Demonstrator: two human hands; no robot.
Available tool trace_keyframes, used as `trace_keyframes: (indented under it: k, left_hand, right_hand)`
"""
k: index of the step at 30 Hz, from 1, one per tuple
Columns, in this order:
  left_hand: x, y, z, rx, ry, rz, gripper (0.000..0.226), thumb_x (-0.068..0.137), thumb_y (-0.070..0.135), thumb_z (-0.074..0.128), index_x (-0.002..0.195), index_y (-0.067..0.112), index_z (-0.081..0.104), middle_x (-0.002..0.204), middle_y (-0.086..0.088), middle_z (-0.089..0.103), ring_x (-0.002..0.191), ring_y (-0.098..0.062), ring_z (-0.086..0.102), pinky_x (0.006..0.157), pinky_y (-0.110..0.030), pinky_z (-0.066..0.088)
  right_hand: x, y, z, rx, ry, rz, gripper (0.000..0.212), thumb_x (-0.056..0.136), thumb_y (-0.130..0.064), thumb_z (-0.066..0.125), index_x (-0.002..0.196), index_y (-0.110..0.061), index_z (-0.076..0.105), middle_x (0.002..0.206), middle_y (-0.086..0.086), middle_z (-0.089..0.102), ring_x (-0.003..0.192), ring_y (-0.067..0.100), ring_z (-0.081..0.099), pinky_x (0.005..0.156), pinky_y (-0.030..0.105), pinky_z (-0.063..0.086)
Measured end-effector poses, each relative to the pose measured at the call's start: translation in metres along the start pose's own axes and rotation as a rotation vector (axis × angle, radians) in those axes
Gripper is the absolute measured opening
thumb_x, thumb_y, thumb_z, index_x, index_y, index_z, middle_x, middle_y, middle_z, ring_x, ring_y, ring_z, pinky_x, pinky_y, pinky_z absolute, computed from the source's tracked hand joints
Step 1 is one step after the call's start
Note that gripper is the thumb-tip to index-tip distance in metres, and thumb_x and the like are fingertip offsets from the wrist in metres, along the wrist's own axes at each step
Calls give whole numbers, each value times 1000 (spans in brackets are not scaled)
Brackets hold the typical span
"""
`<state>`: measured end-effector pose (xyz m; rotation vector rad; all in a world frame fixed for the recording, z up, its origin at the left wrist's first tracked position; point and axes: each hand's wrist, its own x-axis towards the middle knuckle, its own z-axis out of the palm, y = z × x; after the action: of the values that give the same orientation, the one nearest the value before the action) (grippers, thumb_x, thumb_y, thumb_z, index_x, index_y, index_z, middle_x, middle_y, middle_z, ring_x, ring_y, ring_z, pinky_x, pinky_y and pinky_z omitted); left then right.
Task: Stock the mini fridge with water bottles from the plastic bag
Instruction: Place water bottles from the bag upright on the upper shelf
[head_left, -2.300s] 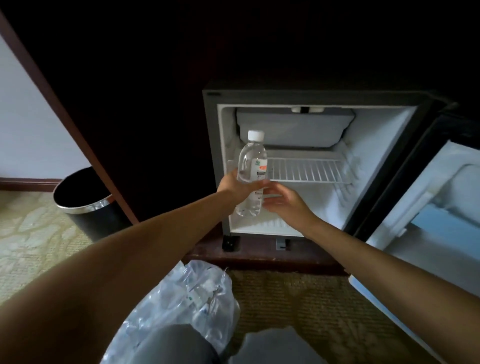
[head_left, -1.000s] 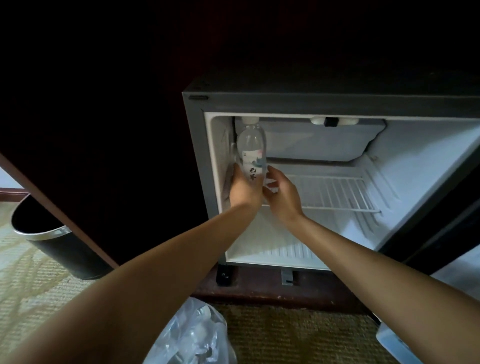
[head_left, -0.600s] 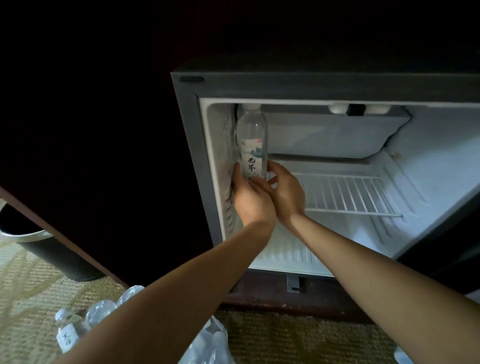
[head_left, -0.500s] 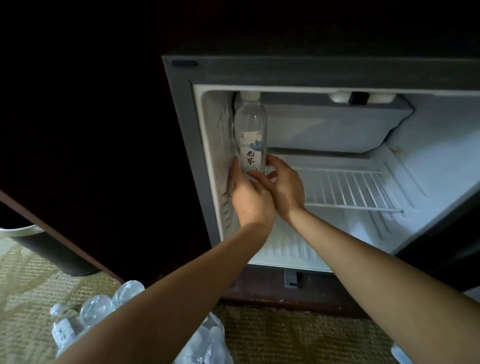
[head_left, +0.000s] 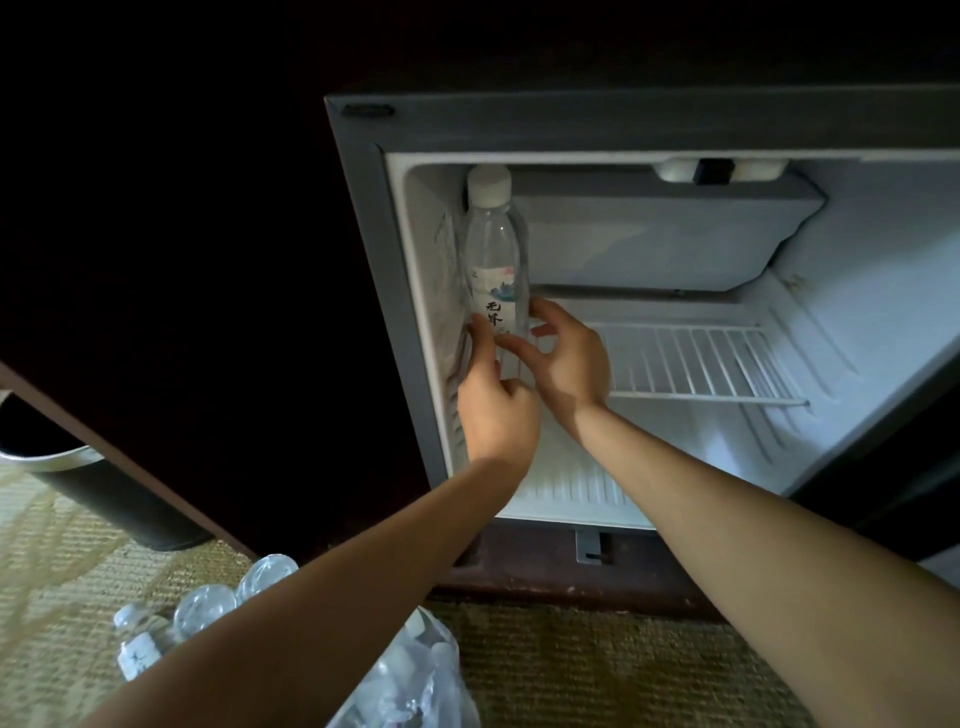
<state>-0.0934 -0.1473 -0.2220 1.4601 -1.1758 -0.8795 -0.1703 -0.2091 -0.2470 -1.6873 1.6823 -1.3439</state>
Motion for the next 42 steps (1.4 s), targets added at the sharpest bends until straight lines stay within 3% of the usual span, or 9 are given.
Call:
trace_keyframes:
  k: [3,6,9,14,21,26,33,37,42]
  left_hand:
    - [6,1,-1,53,-21,-3,75,86,-9,36,151,24,18,145,-1,41,105,8,54,62,8,33]
    - [19,13,4,89,-43,-1,73,89,-3,39,152,25,16,152,-1,33,134,-17,38,89,-6,36]
    - [31,15,9,84,-66,-49,74,89,-1,41,152,29,13,147,-3,40,131,-23,43,90,-18,38]
    - [37,5,5,56,-69,-49,76,91,-7,39,151,30,11,154,2,28,134,-18,39,78,-6,36]
    - [39,-2,4,18,-101,-41,80,90,-9,37,151,34,7,157,2,21,138,-19,36,105,-36,43]
    - [33,2,-4,65,-128,-56,81,89,-8,36,151,34,5,158,5,19,136,-15,39,88,-17,45]
    - [21,13,-12,181,-117,1,78,87,-5,42,151,29,14,155,5,28,139,-19,32,90,-14,29]
    - [11,4,-16,267,-116,83,83,85,-7,42,153,27,7,157,3,20,143,-18,22,93,-13,23]
    - [8,7,-17,346,-154,94,84,87,-5,44,152,29,3,159,5,14,144,-15,17,88,-5,15]
  right_hand:
    - [6,-1,1,-12,-38,46,38,79,-49,68,113,-34,64,104,-13,71,78,7,66,70,27,50]
    - [15,0,3,27,-33,78,36,80,-45,69,112,-28,66,109,-6,71,90,14,68,79,32,52]
    - [22,0,8,1,-9,71,37,81,-40,69,113,-23,66,112,-2,70,106,17,64,85,33,51]
    - [26,2,13,-89,-2,82,38,83,-45,66,118,-30,62,117,-8,68,108,16,63,79,27,46]
    - [24,2,13,-100,12,65,43,84,-44,65,123,-28,60,122,-3,65,113,20,60,85,31,47]
    - [19,2,10,-34,0,45,53,83,-38,69,131,-20,55,132,-1,59,114,21,59,89,29,44]
    - [14,-6,0,98,-83,45,59,79,-37,74,132,-23,52,124,-1,63,105,18,63,82,27,47]
    - [9,-9,-13,-53,-175,11,50,83,-48,66,124,-22,55,108,-1,68,83,14,63,68,28,47]
    - [19,-15,-11,-252,-252,16,54,89,-58,49,125,-18,54,117,5,66,102,25,63,73,30,44]
